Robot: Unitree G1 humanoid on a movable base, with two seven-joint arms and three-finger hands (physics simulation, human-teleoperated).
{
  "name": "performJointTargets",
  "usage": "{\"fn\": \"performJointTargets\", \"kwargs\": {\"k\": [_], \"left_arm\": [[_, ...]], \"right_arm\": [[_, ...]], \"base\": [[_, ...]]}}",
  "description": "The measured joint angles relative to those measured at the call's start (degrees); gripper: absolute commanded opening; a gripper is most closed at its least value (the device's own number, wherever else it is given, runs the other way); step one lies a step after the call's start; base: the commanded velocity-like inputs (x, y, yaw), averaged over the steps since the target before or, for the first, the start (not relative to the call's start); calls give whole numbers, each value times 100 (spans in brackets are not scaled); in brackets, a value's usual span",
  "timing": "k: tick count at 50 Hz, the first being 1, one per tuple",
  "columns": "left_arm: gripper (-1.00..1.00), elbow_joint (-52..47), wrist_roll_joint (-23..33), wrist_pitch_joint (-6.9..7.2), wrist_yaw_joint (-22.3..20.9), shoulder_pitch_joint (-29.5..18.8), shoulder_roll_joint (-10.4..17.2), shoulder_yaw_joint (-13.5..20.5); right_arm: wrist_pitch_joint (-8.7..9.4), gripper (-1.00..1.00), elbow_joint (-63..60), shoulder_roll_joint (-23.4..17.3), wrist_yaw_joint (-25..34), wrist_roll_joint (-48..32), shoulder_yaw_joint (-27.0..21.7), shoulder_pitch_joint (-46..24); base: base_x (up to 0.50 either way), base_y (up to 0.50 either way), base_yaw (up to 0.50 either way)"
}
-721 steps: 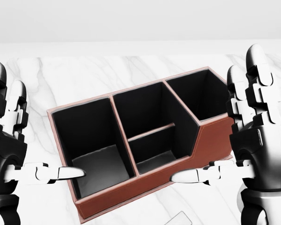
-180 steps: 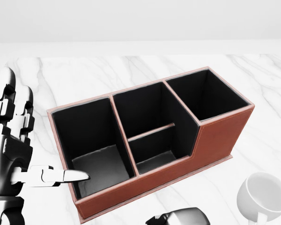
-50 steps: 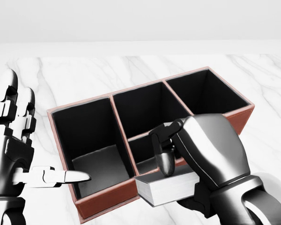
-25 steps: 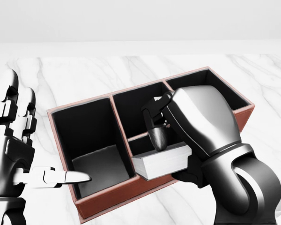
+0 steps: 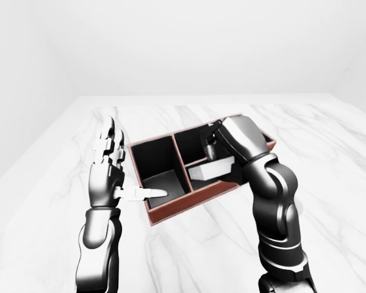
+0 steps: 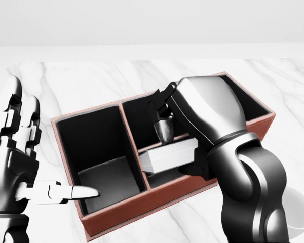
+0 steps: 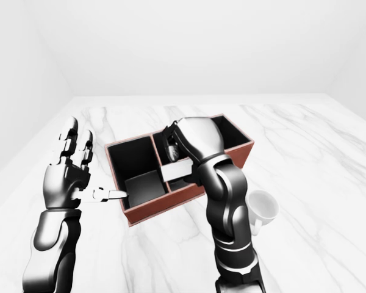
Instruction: Pick up the book and place it in the front compartment of the caddy.
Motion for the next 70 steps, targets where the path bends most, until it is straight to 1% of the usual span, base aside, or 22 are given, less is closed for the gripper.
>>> {"fn": "performJointTargets", "kwargs": {"k": [42,70], "left_arm": [[100,8,8,0,-8,16,-7,-20],[100,50,17,0,-6,22,-8,-31]], "right_arm": [[0,-100,970,18,-350,-31,9,-627],[0,-100,1612,-111,-614,72,-83,-1017]], "base": [[0,0,0],[0,0,0]]}}
